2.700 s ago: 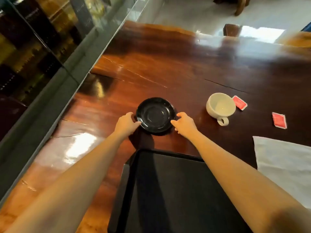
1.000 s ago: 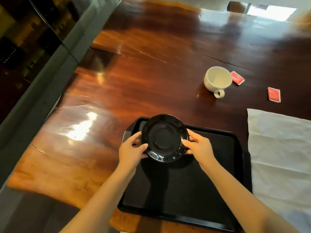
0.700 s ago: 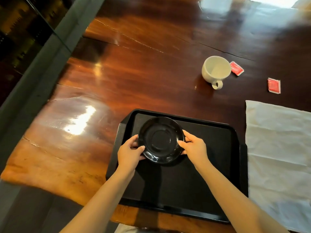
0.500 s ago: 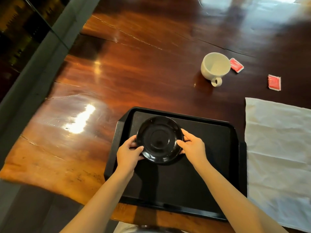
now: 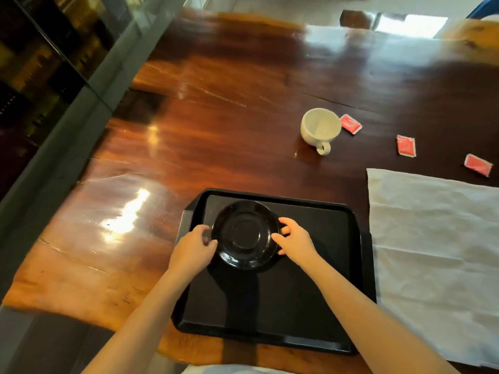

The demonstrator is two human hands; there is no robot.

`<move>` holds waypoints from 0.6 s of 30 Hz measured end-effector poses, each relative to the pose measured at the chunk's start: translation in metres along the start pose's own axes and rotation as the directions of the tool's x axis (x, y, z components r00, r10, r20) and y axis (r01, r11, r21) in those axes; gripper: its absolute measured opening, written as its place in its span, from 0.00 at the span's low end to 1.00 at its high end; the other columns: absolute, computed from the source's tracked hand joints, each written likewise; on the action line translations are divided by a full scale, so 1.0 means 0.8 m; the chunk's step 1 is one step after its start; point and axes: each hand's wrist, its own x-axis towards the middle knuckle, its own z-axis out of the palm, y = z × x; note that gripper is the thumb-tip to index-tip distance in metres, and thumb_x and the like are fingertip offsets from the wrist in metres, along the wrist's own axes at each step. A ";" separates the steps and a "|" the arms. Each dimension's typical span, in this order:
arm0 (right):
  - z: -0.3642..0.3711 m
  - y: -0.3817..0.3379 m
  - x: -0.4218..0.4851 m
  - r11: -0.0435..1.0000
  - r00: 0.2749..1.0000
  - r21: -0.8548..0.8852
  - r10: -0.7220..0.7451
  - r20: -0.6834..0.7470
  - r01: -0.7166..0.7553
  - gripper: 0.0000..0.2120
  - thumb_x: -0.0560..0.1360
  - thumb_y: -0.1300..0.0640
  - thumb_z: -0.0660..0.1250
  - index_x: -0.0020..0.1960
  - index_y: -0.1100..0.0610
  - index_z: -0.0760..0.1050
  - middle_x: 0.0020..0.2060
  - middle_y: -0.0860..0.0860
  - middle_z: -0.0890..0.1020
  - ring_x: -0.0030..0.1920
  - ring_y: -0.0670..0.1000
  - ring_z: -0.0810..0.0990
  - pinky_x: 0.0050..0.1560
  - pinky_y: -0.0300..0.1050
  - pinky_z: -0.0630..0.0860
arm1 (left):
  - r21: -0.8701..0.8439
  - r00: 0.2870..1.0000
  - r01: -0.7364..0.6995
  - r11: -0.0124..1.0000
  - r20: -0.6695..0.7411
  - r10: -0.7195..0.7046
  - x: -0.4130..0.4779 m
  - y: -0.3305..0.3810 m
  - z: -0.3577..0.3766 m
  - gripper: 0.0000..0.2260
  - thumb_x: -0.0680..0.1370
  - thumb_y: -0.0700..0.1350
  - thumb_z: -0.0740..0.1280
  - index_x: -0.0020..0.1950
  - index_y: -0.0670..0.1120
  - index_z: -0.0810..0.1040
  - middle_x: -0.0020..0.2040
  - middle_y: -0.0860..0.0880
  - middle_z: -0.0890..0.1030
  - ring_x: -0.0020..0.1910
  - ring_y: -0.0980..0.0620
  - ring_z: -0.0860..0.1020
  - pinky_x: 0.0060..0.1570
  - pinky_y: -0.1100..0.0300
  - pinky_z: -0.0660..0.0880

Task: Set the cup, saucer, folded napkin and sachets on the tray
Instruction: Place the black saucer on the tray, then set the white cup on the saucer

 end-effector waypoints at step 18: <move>-0.207 -0.060 0.056 0.763 0.992 -0.635 0.113 -0.048 -0.117 0.18 0.77 0.55 0.64 0.64 0.59 0.70 0.62 0.57 0.76 0.60 0.55 0.76 0.59 0.46 0.73 | 0.354 0.876 -0.410 0.840 0.408 0.256 0.095 0.207 -0.045 0.22 0.78 0.52 0.61 0.71 0.48 0.67 0.68 0.48 0.73 0.64 0.50 0.73 0.63 0.56 0.69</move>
